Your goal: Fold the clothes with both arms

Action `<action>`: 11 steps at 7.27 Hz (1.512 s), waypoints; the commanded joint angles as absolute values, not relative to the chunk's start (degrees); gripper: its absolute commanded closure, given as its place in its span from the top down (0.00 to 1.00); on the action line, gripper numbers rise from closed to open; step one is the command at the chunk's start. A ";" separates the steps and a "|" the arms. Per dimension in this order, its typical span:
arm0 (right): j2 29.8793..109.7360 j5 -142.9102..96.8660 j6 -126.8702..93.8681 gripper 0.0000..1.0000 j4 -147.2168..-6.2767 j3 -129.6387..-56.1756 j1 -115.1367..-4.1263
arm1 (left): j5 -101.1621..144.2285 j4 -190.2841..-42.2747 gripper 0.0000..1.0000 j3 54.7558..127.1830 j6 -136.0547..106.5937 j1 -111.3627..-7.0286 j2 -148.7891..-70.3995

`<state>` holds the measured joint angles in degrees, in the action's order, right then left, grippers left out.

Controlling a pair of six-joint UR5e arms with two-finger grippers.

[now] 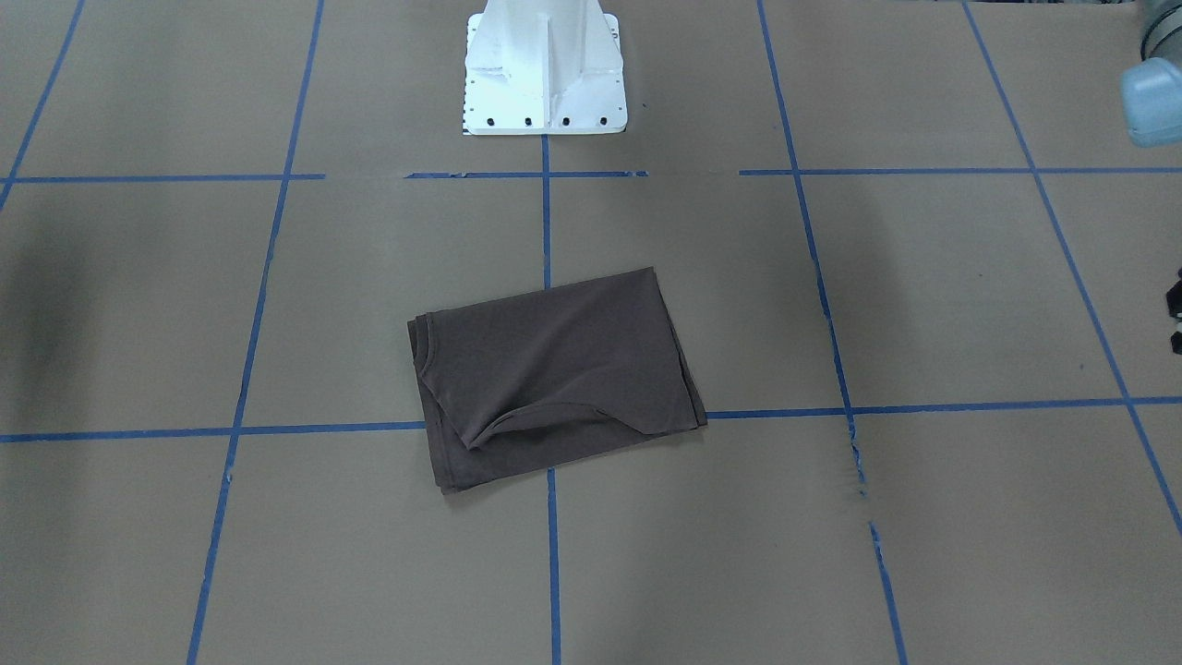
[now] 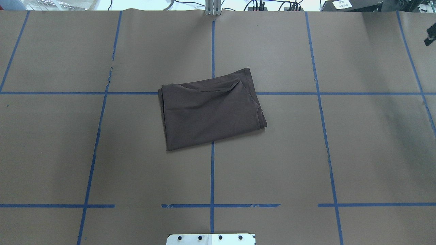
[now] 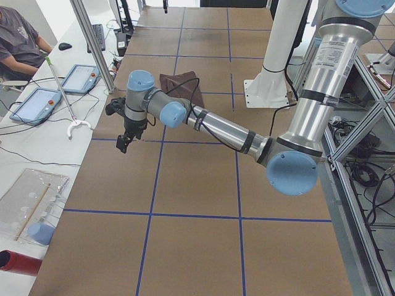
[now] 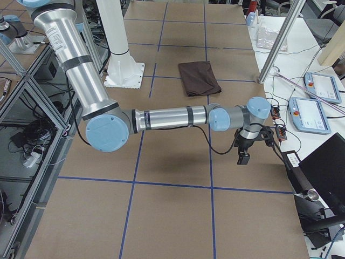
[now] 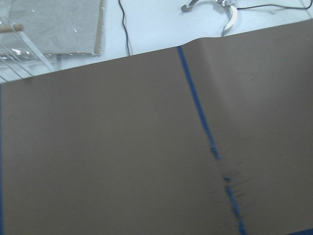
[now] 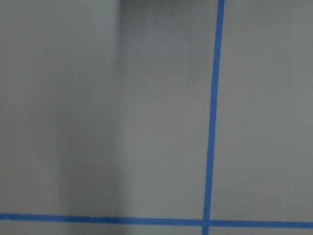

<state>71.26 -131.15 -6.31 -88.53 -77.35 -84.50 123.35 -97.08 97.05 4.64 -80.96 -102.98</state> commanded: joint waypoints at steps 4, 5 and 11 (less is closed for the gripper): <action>89.65 -135.68 -3.51 1.00 -88.94 -94.39 -86.22 | 127.70 -101.69 1.00 86.59 11.16 -84.29 -93.35; 89.65 -137.53 -3.69 1.00 -89.38 -95.18 -86.31 | 127.88 -100.56 1.00 86.40 11.42 -84.81 -92.82; 94.56 -135.88 -6.77 1.00 -88.16 -97.57 -86.22 | 133.68 -99.14 1.00 87.62 11.34 -90.26 -92.72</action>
